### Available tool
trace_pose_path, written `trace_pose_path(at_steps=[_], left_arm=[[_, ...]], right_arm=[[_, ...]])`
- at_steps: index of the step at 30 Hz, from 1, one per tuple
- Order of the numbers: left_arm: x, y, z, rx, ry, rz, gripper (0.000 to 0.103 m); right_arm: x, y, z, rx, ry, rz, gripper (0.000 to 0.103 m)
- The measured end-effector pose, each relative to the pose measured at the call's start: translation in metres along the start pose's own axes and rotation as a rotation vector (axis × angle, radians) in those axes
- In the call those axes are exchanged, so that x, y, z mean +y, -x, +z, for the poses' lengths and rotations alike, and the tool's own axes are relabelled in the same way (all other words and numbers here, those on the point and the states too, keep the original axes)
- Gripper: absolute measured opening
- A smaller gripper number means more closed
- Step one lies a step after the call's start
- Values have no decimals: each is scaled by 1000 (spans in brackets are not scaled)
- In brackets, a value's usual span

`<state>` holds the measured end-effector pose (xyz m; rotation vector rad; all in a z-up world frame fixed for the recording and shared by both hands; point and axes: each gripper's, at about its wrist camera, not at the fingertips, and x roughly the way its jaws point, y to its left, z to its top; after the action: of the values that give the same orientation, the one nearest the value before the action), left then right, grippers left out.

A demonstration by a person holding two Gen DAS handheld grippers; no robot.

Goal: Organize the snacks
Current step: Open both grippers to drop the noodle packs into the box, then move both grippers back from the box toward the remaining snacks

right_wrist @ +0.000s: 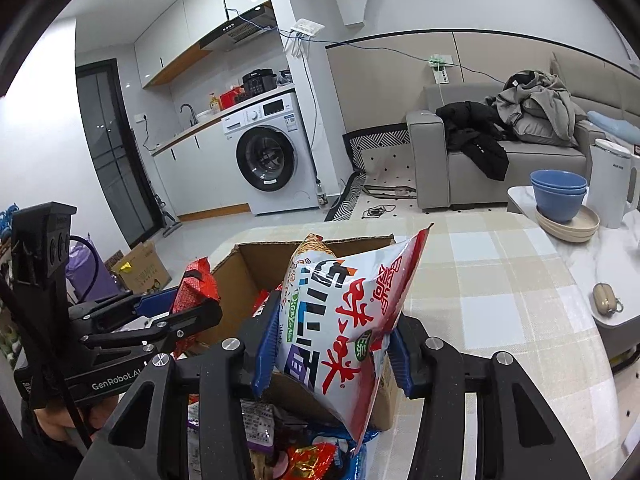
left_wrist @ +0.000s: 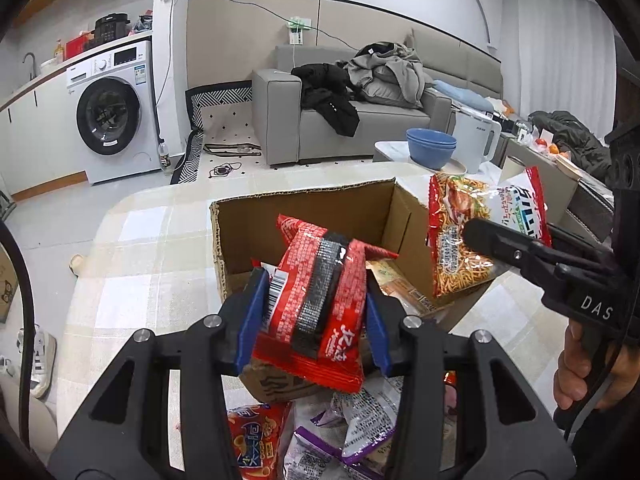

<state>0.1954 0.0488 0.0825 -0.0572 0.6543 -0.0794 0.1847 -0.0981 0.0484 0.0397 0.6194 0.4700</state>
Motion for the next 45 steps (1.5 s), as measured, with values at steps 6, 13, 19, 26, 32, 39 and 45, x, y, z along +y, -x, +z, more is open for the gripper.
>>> trace_pose_path(at_steps=[6,13,19,26,32,39,45], left_arm=[[0,-10,2,14,-11,-7,43],[9,-1,-6,17,18,-20,83],[22,16,-21,30,66,-21,99],[27,48,-45,10,71,6,102],[28,70,-69,4,73,18,102],[25,73,-90,44,34,39,102],[27,75,-97,56,35,24,102]], right_arm=[[6,-10,-3,35,6,-12,51],[-8,5,-7,35,-22,-12,79],[-15,16,-22,73,-39,-10,100],[-15,26,-44,92,-43,-10,102],[-10,31,-64,114,-10,-10,102],[-5,26,-73,165,34,-25,102],[-11,21,-80,203,61,-67,102]])
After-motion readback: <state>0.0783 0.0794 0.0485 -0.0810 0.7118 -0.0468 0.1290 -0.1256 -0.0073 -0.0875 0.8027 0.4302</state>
